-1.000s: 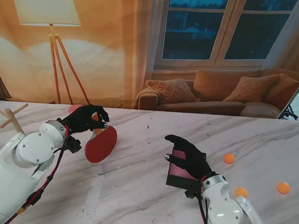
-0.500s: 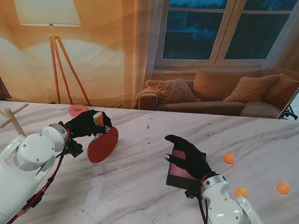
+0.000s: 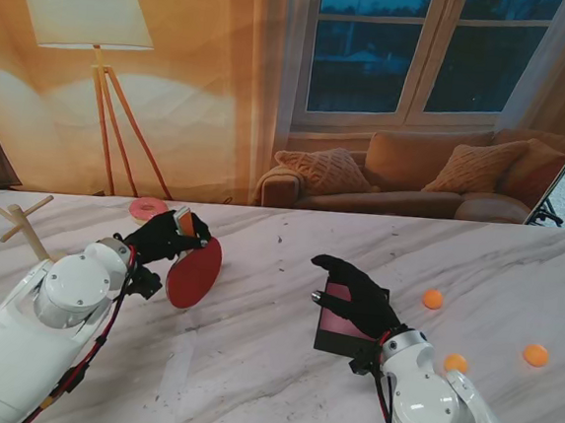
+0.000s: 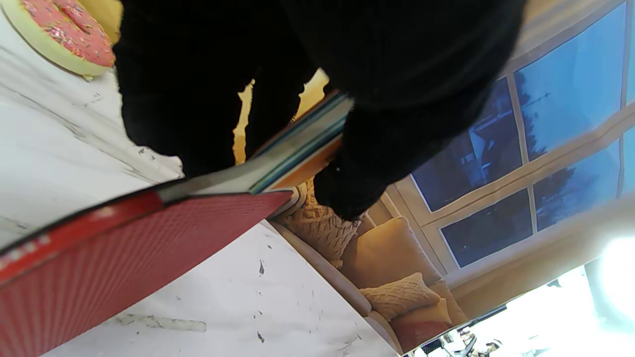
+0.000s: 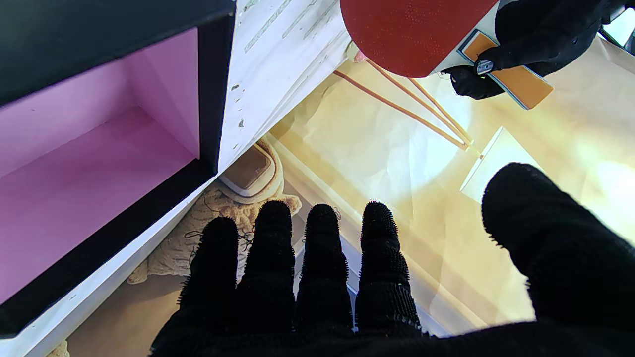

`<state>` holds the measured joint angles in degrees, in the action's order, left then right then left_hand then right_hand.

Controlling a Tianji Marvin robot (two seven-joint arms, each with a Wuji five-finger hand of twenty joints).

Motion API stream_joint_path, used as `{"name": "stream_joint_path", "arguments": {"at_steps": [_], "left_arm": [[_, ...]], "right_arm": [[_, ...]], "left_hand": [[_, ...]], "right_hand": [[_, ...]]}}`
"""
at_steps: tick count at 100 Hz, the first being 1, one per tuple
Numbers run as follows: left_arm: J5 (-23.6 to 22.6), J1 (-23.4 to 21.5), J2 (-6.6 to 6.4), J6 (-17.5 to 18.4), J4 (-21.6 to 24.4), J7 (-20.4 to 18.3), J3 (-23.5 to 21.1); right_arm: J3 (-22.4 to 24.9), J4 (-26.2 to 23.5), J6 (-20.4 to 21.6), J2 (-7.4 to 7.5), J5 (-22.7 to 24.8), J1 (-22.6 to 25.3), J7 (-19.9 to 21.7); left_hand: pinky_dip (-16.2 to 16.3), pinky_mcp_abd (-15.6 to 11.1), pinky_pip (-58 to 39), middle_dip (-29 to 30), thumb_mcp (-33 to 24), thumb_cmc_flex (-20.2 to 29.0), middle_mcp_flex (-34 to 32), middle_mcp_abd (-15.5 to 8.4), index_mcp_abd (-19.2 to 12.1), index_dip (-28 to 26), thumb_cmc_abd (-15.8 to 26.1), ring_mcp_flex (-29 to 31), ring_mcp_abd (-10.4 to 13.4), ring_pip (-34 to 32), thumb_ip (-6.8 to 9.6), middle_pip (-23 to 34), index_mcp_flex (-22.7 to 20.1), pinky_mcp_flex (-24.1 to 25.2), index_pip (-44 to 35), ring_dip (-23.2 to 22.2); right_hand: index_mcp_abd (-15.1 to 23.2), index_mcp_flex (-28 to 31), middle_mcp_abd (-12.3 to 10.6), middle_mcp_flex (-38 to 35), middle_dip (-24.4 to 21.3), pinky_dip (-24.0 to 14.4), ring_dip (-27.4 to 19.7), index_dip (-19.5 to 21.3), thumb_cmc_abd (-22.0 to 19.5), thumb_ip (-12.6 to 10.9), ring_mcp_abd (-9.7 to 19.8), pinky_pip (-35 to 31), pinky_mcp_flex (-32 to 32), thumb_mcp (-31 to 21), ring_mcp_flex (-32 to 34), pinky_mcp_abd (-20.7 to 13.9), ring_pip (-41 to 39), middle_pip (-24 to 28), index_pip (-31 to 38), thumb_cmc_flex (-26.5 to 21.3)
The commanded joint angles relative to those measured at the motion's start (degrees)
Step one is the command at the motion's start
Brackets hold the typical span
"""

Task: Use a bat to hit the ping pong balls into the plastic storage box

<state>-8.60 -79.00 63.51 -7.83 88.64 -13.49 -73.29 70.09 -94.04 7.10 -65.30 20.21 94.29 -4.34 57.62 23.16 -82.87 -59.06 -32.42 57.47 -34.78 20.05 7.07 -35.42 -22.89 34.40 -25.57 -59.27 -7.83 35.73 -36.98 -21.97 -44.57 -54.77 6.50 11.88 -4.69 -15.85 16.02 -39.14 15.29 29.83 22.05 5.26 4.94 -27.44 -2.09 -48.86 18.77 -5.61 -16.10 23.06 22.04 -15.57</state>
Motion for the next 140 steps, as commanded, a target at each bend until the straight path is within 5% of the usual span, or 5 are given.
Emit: {"name": "stream_joint_path", "arguments": {"at_steps": [1, 29, 67, 107, 140], "left_arm": [[-1.02, 0.09, -0.14, 0.01, -0.25, -1.39, 0.35], [-5.44, 0.28, -0.70, 0.97, -0.97, -1.89, 0.63], [-9.83, -0.50, -0.73, 2.84, -0.86, 0.49, 0.24], [-12.99, -0.07, -1.17, 2.96, -1.74, -0.10, 0.95], [-15.83, -0.39, -1.70, 2.60, -1.31, -1.28, 0.86]], "right_arm": [[-0.02, -0.13, -0.43, -0.06, -0.09, 0.22, 0.82], [0.02, -0.08, -0.47, -0.05, -0.18, 0.19, 0.91], [-0.13, -0.18, -0.71, -0.03, -0.74, 0.22, 1.31], [-0.12, -0.18, -0.82, -0.05, -0.94, 0.21, 1.31], [-0.15, -0.26, -0.93, -0.03, -1.18, 0.25, 1.55]], "left_hand": [[1.14, -4.56, -1.30, -1.12, -2.72, -0.81, -1.10, -0.78, 0.39, -2.31, -1.15, 2.20, -5.48, -1.98, 1.14, 1.61, 2.95, -1.16, -0.58, -0.19], [-3.34, -3.99, 3.64, 5.87, -4.53, 0.51, 6.44, -1.72, 0.46, -11.46, -1.50, -2.76, -5.36, 6.84, 0.39, -1.23, 7.70, 3.78, -8.11, 4.75], [-8.76, -4.90, 10.40, 15.44, -1.87, -1.69, 16.10, -2.57, 1.43, -12.13, -0.95, -11.77, -3.63, 15.63, 1.33, -4.15, 14.60, 14.33, -6.08, 9.57], [-10.49, -5.01, 12.12, 16.50, -3.42, -5.88, 15.63, -2.58, 0.02, -9.42, 1.74, -15.13, -3.08, 19.67, 2.31, -4.65, 15.29, 18.60, 3.13, 10.79], [-17.89, -3.01, 24.95, 15.43, -3.32, -8.79, 11.12, -2.41, -0.28, -8.70, 2.09, -18.93, -3.14, 33.80, 2.99, -3.81, 14.03, 25.69, 6.24, 18.65]], "right_hand": [[-0.12, 0.57, -0.55, 2.68, 0.56, -0.94, 0.54, 0.23, -1.59, -1.60, -0.10, -0.31, 0.57, 1.39, -1.84, -1.41, -0.80, 0.46, 0.51, 0.24], [-0.08, 0.61, -0.64, 2.70, 0.59, -1.06, 0.65, 0.21, -1.73, -1.61, -0.16, -0.42, 0.57, 1.50, -1.79, -1.29, -0.93, 0.47, 0.53, 0.22], [0.02, 0.71, -0.57, 2.89, 0.74, -1.27, 0.83, 0.26, -2.43, -1.63, -0.03, -0.54, 0.66, 2.13, -1.81, -1.38, -1.11, 0.55, 0.66, 0.32], [0.03, 0.78, -0.46, 3.00, 1.03, -1.40, 0.93, 0.37, -2.80, -1.77, 0.02, -0.49, 0.71, 2.73, -1.83, -1.32, -1.17, 0.82, 0.83, 0.22], [0.03, 0.84, -0.43, 2.98, 1.22, -1.49, 0.97, 0.42, -3.04, -1.83, 0.07, -0.46, 0.69, 3.02, -1.87, -1.36, -1.21, 1.01, 0.87, 0.13]]}}
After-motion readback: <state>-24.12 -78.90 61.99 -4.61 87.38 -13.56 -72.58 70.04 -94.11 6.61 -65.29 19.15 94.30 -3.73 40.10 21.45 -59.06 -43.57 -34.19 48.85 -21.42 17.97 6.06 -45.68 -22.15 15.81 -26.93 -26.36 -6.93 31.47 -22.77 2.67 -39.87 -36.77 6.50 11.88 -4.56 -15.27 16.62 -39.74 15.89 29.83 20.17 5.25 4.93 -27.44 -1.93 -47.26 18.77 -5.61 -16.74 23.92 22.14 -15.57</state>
